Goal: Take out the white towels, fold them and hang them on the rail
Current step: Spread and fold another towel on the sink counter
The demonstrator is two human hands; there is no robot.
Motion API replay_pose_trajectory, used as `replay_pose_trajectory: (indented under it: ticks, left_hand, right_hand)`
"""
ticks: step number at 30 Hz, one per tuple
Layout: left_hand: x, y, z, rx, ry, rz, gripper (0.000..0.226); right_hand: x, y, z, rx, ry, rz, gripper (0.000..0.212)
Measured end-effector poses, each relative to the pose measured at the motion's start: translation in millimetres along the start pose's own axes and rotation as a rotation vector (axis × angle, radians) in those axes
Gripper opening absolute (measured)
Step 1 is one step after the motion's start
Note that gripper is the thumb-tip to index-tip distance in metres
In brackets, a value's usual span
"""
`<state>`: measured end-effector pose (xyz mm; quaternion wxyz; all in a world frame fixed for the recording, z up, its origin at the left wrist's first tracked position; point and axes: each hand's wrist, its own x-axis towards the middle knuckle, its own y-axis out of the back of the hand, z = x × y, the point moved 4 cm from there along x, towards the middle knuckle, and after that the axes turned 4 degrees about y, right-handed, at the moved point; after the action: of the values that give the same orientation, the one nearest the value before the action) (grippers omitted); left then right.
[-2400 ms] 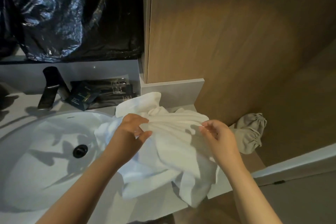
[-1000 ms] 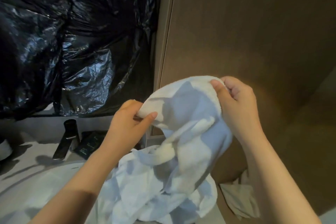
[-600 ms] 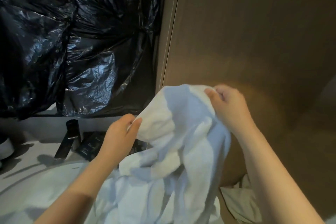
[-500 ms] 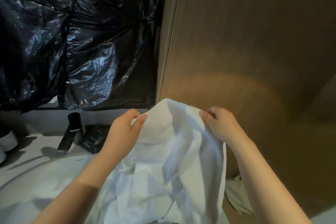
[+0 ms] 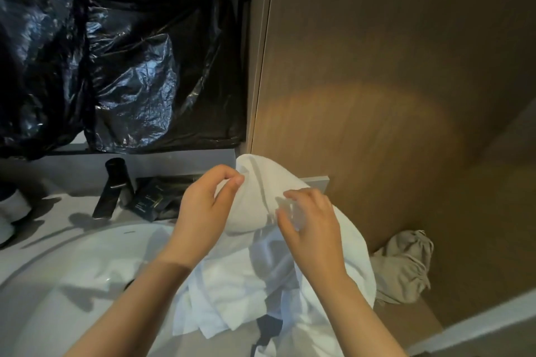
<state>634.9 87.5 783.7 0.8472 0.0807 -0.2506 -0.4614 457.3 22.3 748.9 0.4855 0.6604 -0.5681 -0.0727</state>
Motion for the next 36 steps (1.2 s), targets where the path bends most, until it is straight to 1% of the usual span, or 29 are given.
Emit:
replay_pose_trajectory:
  ticks: [2,4,7,11,13,15,18,20,22,25,28,31,32,36]
  left_hand:
    - [-1,3,6,-0.004,-0.037,-0.002,0.021]
    - [-2,6,10,-0.014,-0.053,-0.011,0.021]
    - [-1,12,14,-0.004,-0.06,-0.027,0.019]
    - [1,19,16,0.028,-0.057,-0.024,0.02]
    - [0,21,19,0.028,-0.07,-0.03,0.023]
    - [0,22,21,0.016,-0.075,-0.033,0.021]
    - [4,23,18,0.031,-0.056,-0.045,0.017]
    - [8,20,13,0.06,-0.004,-0.09,0.015]
    - [12,14,5,0.12,0.035,-0.124,0.017]
    - [18,7,-4,0.247,0.031,-0.085,0.014]
    - [20,3,-6,0.273,0.005,-0.035,0.013]
    - [18,-3,4,0.264,-0.048,-0.09,0.043]
    - [17,-6,9,0.237,-0.073,-0.126,0.048]
    - [13,-24,24,0.12,-0.124,-0.271,0.046]
  right_hand:
    - [2,-7,-1,0.017,-0.025,-0.031,0.041]
    - [7,-7,-2,0.012,-0.037,0.017,0.043]
    - [22,-5,-5,-0.1,-0.067,0.055,0.043]
    - [31,-14,-11,-0.127,-0.074,-0.073,0.05]
    - [31,-21,-13,-0.149,-0.066,-0.131,0.045]
    - [31,-24,-12,-0.157,-0.061,-0.159,0.032]
    - [30,-17,0,-0.057,-0.087,-0.129,0.006]
    - [26,-8,12,0.081,-0.121,-0.086,0.012]
    - [23,1,17,0.219,-0.143,-0.08,0.017]
    - [25,15,8,0.374,-0.141,-0.072,0.028]
    - [30,31,-4,0.439,-0.106,-0.025,0.034]
    - [30,43,-12,0.468,-0.066,-0.062,0.028]
    - [30,46,-14,0.478,-0.063,-0.085,0.026]
    - [31,56,-19,0.531,0.013,-0.143,0.024]
